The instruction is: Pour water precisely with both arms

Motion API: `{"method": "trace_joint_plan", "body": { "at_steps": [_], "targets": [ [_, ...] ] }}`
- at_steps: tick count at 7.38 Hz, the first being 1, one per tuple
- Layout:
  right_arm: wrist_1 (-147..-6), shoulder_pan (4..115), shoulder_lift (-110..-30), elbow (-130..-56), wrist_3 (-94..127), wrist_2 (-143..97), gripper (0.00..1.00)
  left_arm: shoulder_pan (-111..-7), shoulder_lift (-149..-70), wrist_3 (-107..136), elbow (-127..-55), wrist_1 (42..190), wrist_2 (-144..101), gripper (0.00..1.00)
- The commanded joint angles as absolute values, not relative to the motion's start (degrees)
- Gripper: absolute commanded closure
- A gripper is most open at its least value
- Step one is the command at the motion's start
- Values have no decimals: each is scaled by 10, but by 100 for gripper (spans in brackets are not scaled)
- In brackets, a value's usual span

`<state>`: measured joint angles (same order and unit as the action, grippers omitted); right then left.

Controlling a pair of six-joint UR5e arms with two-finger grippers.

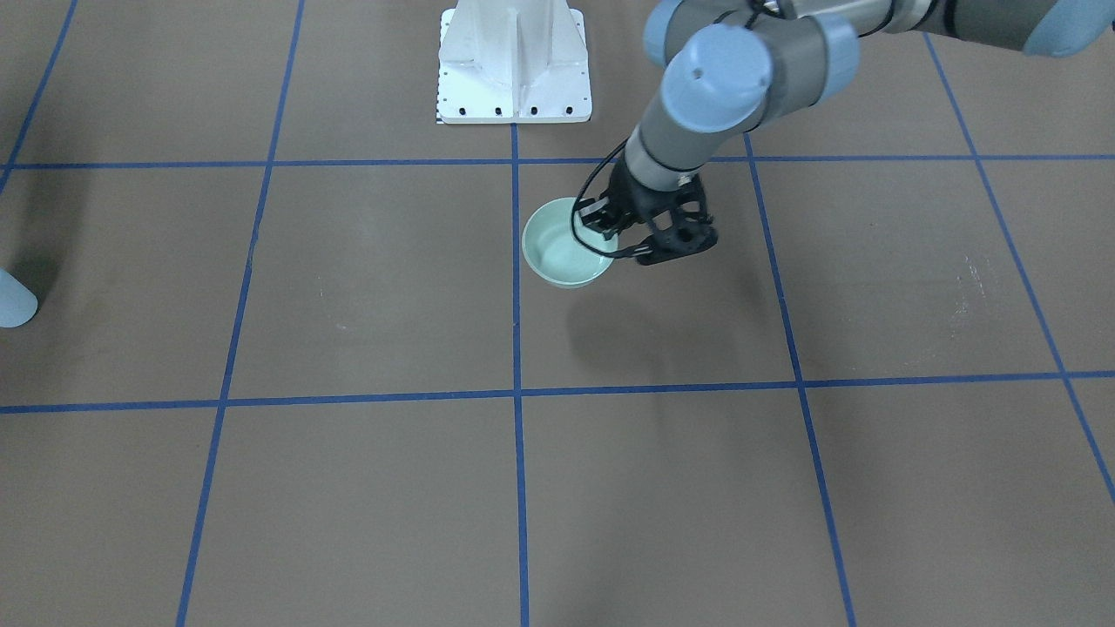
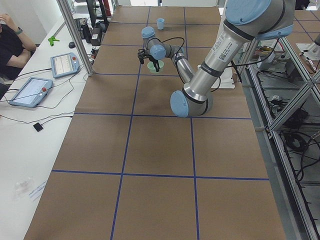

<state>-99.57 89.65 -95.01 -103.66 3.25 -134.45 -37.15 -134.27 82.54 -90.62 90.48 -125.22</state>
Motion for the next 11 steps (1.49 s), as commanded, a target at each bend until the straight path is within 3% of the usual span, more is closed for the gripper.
{"method": "trace_joint_plan", "body": {
  "at_steps": [1, 11],
  "targets": [
    [-996, 896, -950, -1034, 32, -1344, 0, -360, -1368, 848, -821, 993, -1234, 100],
    [-995, 896, -948, -1029, 32, -1343, 0, -354, -1375, 863, -767, 1042, -1232, 100]
  ]
}}
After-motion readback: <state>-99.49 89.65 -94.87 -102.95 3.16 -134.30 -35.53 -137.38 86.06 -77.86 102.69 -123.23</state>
